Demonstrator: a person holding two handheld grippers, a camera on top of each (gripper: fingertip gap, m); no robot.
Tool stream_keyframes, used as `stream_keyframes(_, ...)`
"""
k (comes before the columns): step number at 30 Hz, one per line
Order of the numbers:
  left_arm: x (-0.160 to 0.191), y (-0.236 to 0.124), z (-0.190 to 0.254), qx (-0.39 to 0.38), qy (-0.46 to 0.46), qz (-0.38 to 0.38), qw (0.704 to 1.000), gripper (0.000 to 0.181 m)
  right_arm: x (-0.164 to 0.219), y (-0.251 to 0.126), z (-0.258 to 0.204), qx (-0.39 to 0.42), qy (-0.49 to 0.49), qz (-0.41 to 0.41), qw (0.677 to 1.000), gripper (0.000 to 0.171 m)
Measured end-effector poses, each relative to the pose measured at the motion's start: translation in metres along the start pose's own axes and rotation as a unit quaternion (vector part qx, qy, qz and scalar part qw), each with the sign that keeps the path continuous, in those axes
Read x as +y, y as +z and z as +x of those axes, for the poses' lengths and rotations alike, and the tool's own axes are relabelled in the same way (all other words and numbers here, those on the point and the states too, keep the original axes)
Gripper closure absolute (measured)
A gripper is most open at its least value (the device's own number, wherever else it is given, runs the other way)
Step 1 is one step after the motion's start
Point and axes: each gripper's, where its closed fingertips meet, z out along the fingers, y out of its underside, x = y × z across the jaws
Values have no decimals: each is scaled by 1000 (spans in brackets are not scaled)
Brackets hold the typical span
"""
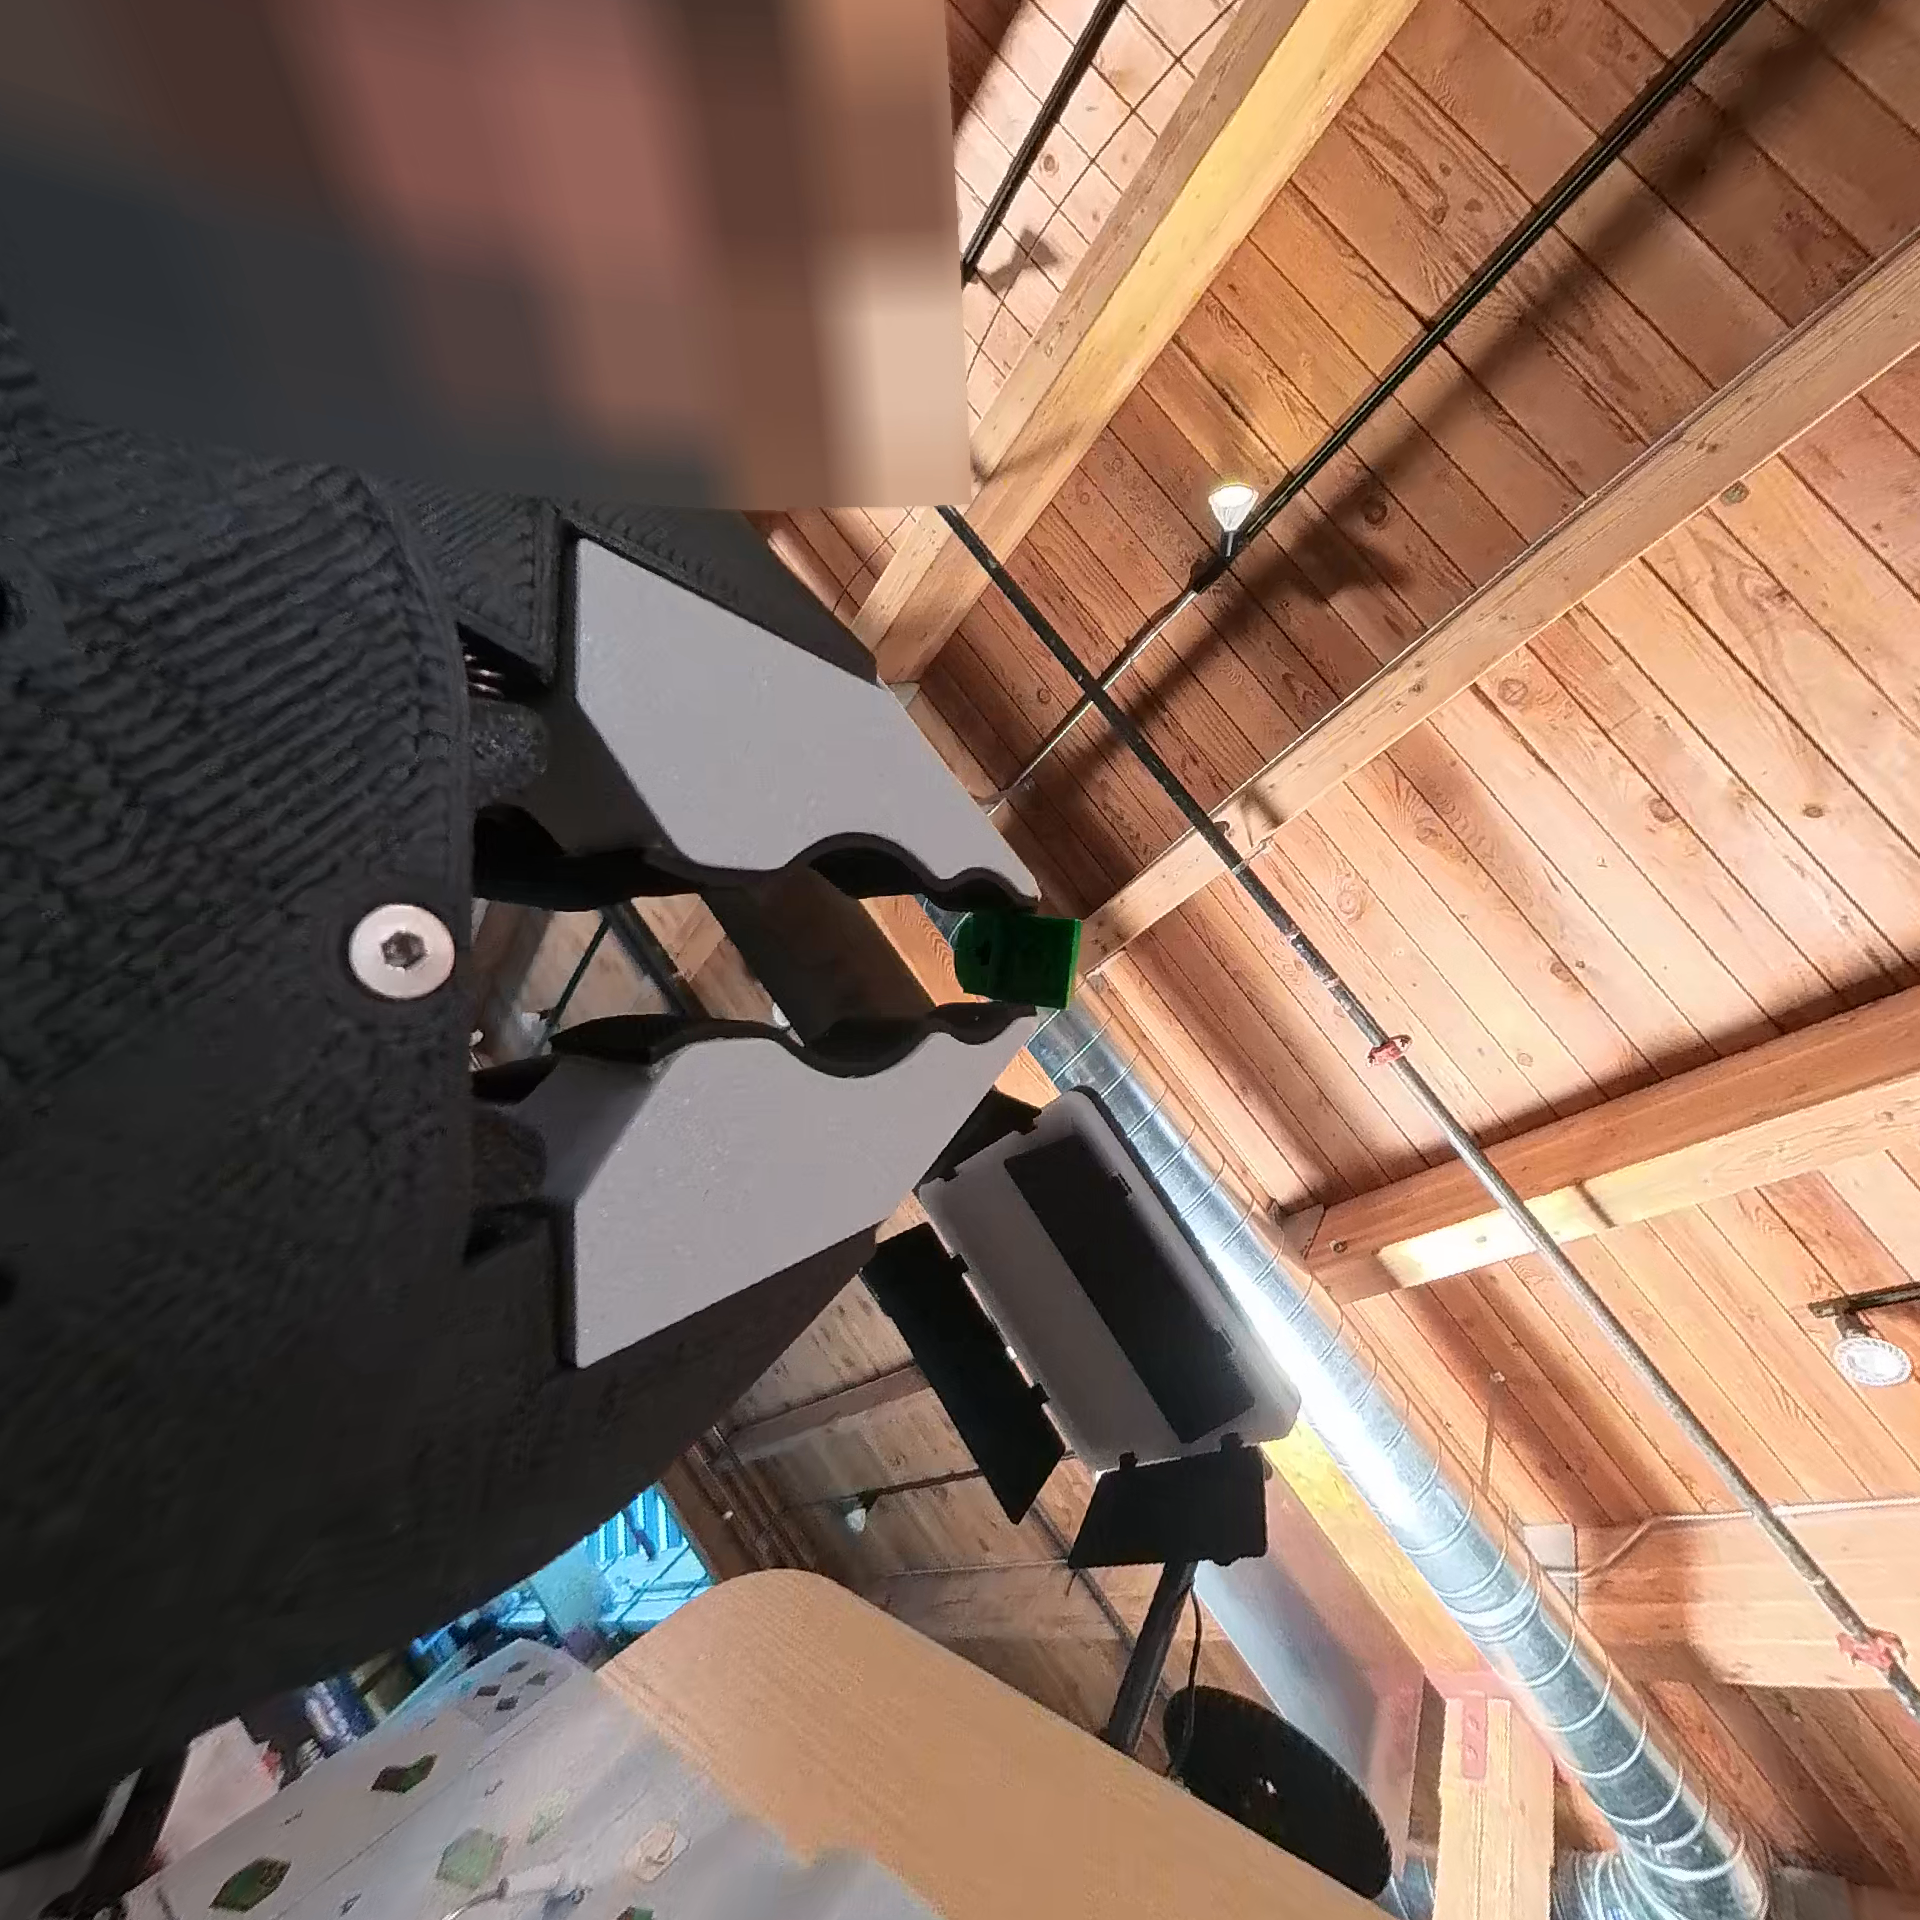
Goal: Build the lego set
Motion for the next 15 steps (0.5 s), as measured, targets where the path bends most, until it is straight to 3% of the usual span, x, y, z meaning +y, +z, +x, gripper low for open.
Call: stream_keyframes(15,0,0,1,1,0,0,1000,148,3,0,0,1,-15,-11,1000,156)
